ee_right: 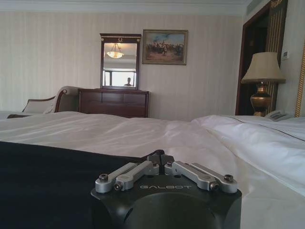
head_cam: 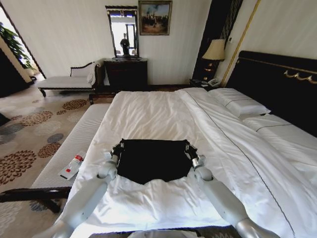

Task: Fold the clothes on the bed.

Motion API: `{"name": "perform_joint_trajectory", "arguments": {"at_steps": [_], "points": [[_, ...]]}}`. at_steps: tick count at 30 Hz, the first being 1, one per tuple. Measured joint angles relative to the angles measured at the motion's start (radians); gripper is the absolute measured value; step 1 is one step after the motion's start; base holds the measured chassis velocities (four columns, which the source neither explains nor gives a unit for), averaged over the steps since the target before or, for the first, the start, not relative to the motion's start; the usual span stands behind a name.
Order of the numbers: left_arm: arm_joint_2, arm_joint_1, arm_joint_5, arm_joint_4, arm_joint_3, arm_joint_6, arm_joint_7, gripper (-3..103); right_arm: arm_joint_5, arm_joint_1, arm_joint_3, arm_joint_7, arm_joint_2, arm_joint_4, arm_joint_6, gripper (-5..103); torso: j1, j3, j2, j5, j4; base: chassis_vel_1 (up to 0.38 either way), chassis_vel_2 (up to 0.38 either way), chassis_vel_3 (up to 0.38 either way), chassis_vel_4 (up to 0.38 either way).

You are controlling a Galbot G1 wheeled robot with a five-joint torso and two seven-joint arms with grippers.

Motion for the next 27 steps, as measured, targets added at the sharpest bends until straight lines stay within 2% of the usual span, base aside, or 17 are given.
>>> {"name": "perform_joint_trajectory", "arguments": {"at_steps": [3, 11, 13, 19, 27], "points": [[0.003, 0.083, 0.021, -0.053, -0.040, -0.013, 0.004, 1, -0.046, -0.056, 0.019, -0.001, 0.006, 0.043, 0.015, 0, 0.000, 0.000, 0.000, 0.0000, -0.0002, 0.000, 0.000, 0.000, 0.000], [0.007, 0.167, 0.039, -0.103, -0.103, -0.024, 0.010, 1, -0.118, -0.151, 0.055, -0.004, 0.027, 0.082, 0.038, 0, 0.000, 0.000, 0.000, -0.0001, -0.0003, 0.000, 0.000, 0.000, 0.000], [0.020, 0.220, 0.045, -0.144, -0.121, -0.028, 0.013, 1, -0.148, -0.210, 0.071, -0.004, 0.040, 0.104, 0.046, 0, 0.000, 0.000, 0.000, 0.0000, -0.0002, 0.000, 0.000, 0.000, 0.000], [0.023, 0.273, 0.082, -0.172, -0.121, -0.045, 0.014, 1, -0.180, -0.275, 0.082, 0.001, 0.063, 0.131, 0.060, 0, 0.000, 0.000, 0.000, 0.0001, -0.0002, 0.000, 0.000, 0.000, 0.000], [0.020, 0.293, 0.136, -0.166, -0.102, -0.057, 0.014, 1, -0.186, -0.309, 0.100, 0.016, 0.055, 0.166, 0.069, 0, 0.000, 0.000, 0.000, 0.0000, 0.0000, 0.000, 0.000, 0.000, 0.000]]}}
